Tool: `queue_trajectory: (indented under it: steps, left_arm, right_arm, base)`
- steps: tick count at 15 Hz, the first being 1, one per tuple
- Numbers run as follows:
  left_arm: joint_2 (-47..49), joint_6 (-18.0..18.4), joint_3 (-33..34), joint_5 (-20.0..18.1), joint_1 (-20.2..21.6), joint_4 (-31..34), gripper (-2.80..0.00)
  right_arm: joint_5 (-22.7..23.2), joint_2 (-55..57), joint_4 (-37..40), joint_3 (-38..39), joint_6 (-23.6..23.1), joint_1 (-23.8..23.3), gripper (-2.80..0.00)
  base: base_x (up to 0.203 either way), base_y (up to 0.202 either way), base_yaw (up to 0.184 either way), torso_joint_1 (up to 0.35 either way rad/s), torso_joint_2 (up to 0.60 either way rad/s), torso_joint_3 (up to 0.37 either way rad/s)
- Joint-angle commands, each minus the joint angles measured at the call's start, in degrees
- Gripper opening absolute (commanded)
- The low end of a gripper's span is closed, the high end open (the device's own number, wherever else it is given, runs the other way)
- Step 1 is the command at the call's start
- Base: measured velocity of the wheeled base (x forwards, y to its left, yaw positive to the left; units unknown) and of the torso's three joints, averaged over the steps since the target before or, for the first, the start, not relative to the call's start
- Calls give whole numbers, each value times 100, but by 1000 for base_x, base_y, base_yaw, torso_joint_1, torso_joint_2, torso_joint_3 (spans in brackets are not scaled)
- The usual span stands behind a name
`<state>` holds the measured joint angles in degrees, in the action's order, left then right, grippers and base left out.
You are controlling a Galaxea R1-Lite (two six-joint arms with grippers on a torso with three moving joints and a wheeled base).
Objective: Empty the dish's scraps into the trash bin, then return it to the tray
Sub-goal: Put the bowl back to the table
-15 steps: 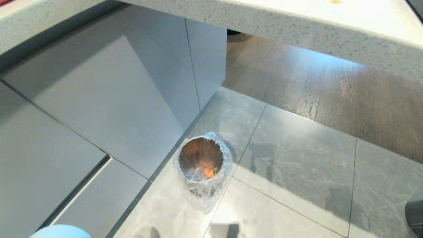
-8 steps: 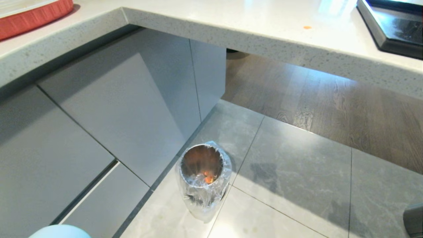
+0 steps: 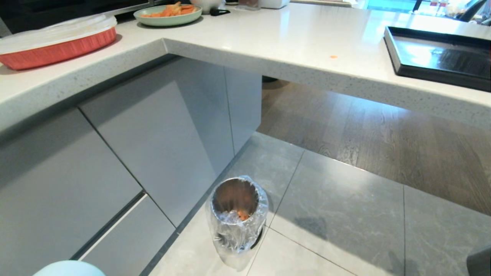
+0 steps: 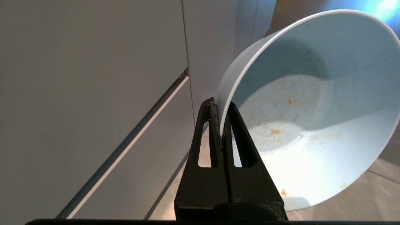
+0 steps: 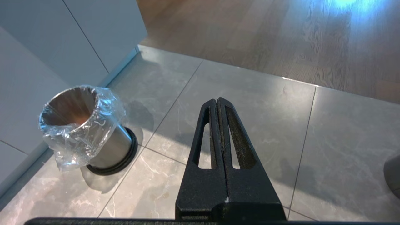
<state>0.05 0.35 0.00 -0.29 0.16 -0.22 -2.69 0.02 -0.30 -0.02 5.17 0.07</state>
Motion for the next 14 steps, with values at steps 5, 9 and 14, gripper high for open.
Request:
queue_trajectory:
  steps: [5, 9, 14]
  left_arm:
    - [4, -26, 0, 2, 2, -4, -280]
    - [4, -26, 0, -6, 2, -11, -280]
    - [4, -26, 0, -6, 2, -4, -280]
  right_arm:
    - [-3, -2, -5, 2, 2, 1, -280]
    - [-1, -2, -5, 2, 2, 1, -280]
    - [-3, -2, -5, 2, 2, 1, -280]
  base:
    - [0, 0, 0, 3, 3, 184]
    - [0, 0, 0, 0, 0, 0]
    - [0, 0, 0, 2, 0, 39]
